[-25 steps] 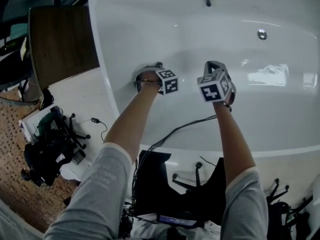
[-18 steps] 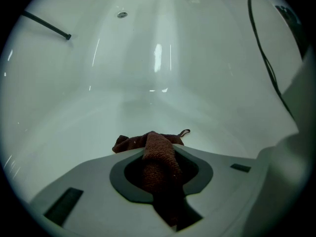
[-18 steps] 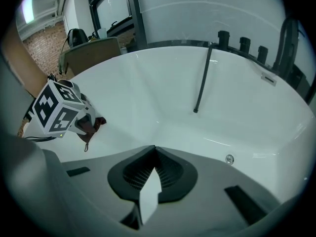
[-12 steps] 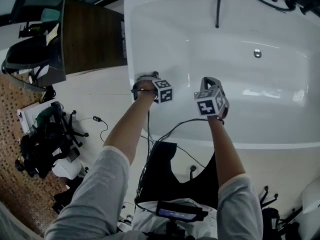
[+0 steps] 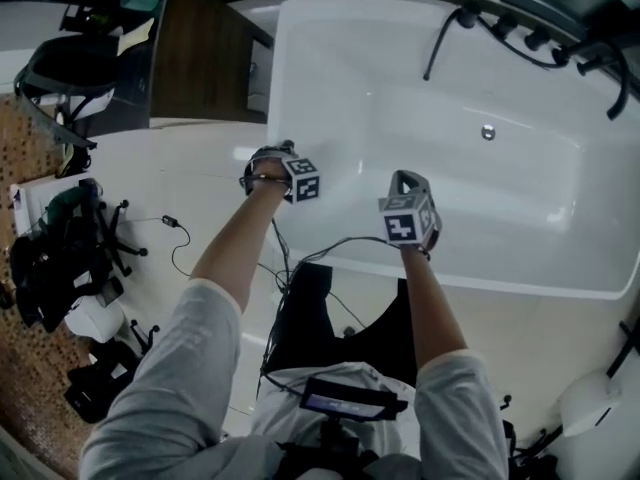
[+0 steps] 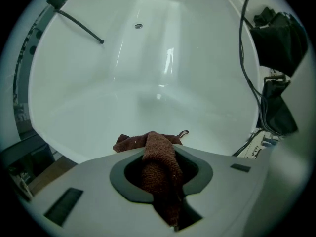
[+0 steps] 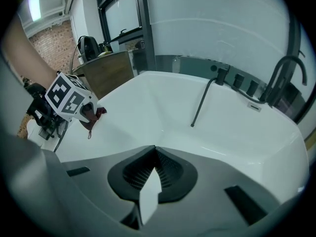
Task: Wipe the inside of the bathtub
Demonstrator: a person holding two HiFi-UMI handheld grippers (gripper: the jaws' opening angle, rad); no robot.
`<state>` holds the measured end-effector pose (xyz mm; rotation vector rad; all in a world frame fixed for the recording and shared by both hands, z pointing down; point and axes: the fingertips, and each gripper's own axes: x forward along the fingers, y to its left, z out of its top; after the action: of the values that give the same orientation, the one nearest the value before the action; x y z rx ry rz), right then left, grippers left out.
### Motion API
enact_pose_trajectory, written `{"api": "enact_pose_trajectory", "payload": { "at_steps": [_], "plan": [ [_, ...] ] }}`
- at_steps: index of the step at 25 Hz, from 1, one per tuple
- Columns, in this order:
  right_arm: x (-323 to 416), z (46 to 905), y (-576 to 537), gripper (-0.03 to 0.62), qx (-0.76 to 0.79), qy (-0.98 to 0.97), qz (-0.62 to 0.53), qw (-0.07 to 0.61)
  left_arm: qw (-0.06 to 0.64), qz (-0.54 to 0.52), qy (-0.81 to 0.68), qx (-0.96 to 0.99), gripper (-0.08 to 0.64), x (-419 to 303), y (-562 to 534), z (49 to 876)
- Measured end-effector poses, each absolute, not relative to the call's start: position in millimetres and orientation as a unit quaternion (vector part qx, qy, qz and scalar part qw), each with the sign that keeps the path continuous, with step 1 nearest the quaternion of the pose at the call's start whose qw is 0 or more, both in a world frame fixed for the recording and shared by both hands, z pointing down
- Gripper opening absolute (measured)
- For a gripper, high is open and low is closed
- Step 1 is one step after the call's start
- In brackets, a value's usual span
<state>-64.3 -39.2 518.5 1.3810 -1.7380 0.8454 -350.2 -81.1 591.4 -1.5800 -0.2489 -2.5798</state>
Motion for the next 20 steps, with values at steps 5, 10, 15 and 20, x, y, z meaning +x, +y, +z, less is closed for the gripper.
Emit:
{"api": "enact_pose_trajectory", "payload": {
  "at_steps": [5, 10, 15, 20],
  "plan": [
    [-58.0, 488.1, -32.8, 0.008, 0.536, -0.688, 0.316, 0.373, 0.037, -0.842, -0.038, -0.537, 0.097, -362.0, -84.4, 560.0],
    [-49.9, 456.0, -28.1, 0.008, 0.534, -0.703, 0.298, 0.364, 0.011, -0.801, 0.051, -0.596, 0.097, -356.3, -93.4, 519.2],
    [-40.4, 427.8, -15.9, 0.008, 0.527, -0.722, 0.288, 0.343, -0.007, -0.731, 0.16, -0.663, 0.097, -331.3, -93.9, 467.9],
    [-27.7, 384.5, -16.7, 0.008, 0.506, -0.763, 0.26, 0.307, -0.05, -0.618, 0.289, -0.73, 0.097, -295.5, -82.1, 405.6]
  ]
}}
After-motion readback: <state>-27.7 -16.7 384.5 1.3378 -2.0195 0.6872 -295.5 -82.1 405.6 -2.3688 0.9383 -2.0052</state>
